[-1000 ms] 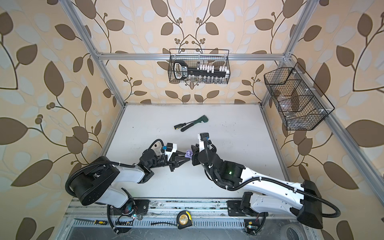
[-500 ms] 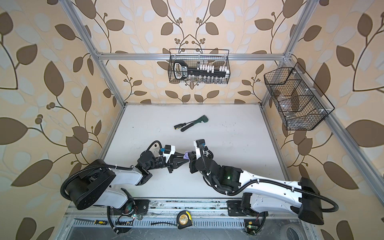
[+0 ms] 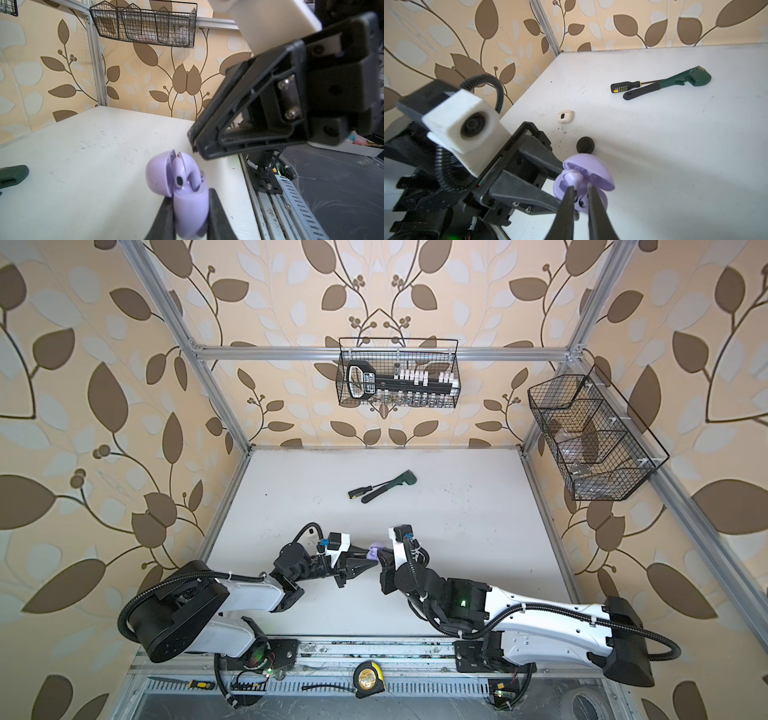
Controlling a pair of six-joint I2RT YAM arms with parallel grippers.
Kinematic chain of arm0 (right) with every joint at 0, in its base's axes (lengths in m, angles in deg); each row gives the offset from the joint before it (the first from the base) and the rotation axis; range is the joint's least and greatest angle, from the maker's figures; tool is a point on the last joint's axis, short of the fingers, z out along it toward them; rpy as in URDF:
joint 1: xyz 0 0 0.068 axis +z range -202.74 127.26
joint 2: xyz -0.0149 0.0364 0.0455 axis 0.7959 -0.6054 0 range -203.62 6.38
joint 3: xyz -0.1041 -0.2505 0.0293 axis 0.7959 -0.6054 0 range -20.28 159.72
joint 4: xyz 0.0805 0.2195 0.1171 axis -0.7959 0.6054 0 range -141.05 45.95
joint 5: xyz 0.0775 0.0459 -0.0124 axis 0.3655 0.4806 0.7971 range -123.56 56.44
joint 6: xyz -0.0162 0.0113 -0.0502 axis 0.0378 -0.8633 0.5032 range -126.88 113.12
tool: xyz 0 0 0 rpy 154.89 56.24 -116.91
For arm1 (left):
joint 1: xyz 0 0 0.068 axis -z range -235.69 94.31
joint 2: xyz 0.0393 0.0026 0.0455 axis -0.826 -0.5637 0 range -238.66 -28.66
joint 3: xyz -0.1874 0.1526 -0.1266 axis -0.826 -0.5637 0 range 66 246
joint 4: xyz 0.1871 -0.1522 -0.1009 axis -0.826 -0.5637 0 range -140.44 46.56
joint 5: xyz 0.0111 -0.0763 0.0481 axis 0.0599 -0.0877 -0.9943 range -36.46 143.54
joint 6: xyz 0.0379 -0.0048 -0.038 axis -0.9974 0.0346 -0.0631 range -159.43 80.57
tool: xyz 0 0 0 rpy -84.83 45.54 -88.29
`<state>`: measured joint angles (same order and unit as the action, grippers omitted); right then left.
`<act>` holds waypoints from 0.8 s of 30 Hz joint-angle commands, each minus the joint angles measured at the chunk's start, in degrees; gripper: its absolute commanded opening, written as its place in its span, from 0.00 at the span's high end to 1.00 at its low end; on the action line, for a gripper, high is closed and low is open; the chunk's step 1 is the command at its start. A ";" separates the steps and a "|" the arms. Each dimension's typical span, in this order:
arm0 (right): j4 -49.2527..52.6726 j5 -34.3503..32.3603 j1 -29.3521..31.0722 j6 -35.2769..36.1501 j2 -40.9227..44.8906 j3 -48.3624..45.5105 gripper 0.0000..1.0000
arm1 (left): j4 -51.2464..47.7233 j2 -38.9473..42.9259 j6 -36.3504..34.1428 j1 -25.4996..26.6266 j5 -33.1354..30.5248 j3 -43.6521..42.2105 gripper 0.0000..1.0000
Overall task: Insert the wireless bluetooth earbuds into the charging case
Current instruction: 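Open the right gripper and draw it back from the case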
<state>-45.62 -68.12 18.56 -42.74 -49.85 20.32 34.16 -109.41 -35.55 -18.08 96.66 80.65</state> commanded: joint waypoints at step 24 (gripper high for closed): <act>-0.69 4.41 0.15 -2.89 -2.13 -2.65 0.93 | 3.83 2.00 -12.31 2.47 0.68 -3.40 1.00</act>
<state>-46.25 -64.58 18.37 -43.63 -51.77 19.40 34.36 -109.32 -46.17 -16.22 96.81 77.68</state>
